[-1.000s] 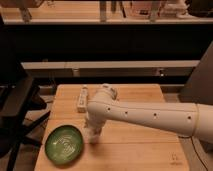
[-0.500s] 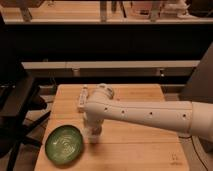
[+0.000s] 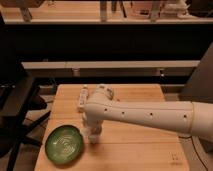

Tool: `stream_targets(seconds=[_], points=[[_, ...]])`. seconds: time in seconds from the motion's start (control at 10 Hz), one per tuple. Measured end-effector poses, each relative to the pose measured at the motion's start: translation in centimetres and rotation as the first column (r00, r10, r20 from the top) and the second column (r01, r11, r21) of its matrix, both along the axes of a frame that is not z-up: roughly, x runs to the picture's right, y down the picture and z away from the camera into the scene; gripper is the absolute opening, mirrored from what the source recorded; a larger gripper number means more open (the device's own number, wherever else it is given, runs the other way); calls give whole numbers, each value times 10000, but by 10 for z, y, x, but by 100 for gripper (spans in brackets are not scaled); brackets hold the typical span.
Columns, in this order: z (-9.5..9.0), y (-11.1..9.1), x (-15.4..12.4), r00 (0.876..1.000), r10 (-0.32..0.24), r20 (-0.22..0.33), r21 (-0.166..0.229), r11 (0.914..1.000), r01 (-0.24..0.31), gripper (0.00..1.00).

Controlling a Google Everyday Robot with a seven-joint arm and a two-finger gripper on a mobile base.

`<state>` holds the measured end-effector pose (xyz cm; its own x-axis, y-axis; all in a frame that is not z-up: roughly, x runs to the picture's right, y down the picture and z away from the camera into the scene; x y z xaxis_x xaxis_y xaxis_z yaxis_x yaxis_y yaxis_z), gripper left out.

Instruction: Place the white sponge in the ceramic cup

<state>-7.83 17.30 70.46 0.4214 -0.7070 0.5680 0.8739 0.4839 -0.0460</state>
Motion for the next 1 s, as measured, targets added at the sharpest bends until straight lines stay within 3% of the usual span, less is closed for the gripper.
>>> stream_targets(seconds=[0.1, 0.2, 0.6, 1.0], points=[[-1, -1, 1, 10000, 48, -14, 42, 10000, -48, 74], [-1, -2, 2, 10000, 76, -26, 92, 9999, -76, 79], [-5, -4, 9, 9993, 358, -44, 210, 9991, -357, 79], [4, -7, 13, 9992, 374, -143, 89, 9993, -373, 42]])
